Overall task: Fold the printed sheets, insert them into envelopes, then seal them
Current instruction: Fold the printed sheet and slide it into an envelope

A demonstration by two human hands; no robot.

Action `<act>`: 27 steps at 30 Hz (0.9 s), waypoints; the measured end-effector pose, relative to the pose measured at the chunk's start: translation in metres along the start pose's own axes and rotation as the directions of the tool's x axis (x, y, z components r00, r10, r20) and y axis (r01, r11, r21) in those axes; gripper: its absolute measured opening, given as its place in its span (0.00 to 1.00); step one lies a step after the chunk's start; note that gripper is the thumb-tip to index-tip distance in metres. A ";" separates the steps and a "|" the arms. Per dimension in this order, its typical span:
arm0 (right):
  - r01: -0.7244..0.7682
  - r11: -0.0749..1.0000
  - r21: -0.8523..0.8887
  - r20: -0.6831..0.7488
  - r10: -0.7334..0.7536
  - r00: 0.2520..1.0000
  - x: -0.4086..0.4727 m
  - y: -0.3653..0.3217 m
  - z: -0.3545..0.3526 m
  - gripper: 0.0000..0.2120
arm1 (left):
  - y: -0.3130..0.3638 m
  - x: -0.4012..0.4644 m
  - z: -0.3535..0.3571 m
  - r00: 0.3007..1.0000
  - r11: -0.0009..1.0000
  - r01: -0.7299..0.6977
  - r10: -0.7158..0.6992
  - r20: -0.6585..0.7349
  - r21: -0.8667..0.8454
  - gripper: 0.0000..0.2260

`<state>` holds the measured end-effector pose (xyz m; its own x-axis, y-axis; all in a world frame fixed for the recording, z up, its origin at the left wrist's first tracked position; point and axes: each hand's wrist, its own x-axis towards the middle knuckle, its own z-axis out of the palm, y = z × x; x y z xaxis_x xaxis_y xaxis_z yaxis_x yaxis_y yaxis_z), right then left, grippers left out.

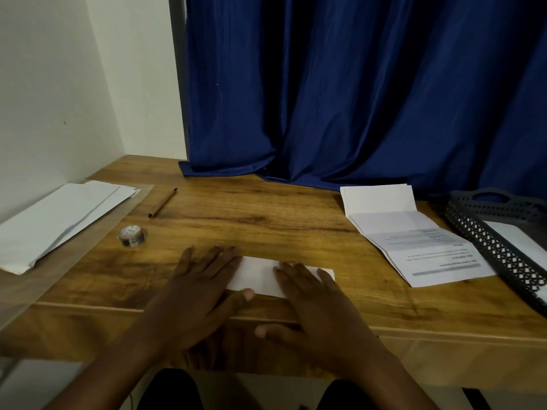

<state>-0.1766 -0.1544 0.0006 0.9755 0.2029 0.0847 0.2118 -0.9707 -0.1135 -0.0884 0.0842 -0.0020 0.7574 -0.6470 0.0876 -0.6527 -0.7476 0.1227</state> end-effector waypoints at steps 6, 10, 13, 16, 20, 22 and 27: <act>-0.023 0.985 -0.172 -0.124 0.001 0.992 -0.015 -0.013 -0.013 0.33 | 0.000 -0.004 -0.008 0.978 0.869 0.117 -0.184 -0.095 -0.480 0.40; 0.045 0.976 -0.212 -0.148 -0.077 0.986 -0.021 -0.015 -0.031 0.20 | -0.002 -0.005 -0.014 0.946 0.713 0.182 -0.316 -0.079 -0.677 0.42; 0.019 0.984 -0.176 -0.192 -0.053 0.980 -0.019 -0.009 -0.051 0.14 | -0.005 -0.006 -0.016 0.941 0.643 0.153 -0.327 -0.088 -0.750 0.41; -0.047 0.998 0.052 -0.248 0.058 0.967 -0.007 0.000 -0.072 0.11 | -0.005 -0.006 -0.017 0.934 0.614 0.167 -0.349 -0.075 -0.771 0.37; -0.077 0.714 0.696 -0.204 0.299 0.932 0.020 0.013 -0.091 0.07 | -0.006 -0.005 -0.015 0.929 0.663 0.201 -0.362 -0.073 -0.721 0.37; -0.129 0.407 0.904 -0.030 0.362 0.932 0.033 0.012 -0.086 0.08 | -0.003 -0.006 -0.012 0.940 0.751 0.182 -0.321 -0.110 -0.635 0.36; -0.220 0.064 0.973 0.176 0.406 0.897 0.062 0.000 -0.050 0.11 | 0.002 -0.005 -0.008 0.952 0.849 0.203 -0.288 -0.105 -0.488 0.34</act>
<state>-0.1193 -0.1480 0.0558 0.9711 -0.1898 -0.1446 -0.1437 0.0189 -0.9894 -0.0930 0.0874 0.0056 0.9105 -0.3844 0.1522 -0.3934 -0.6926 0.6046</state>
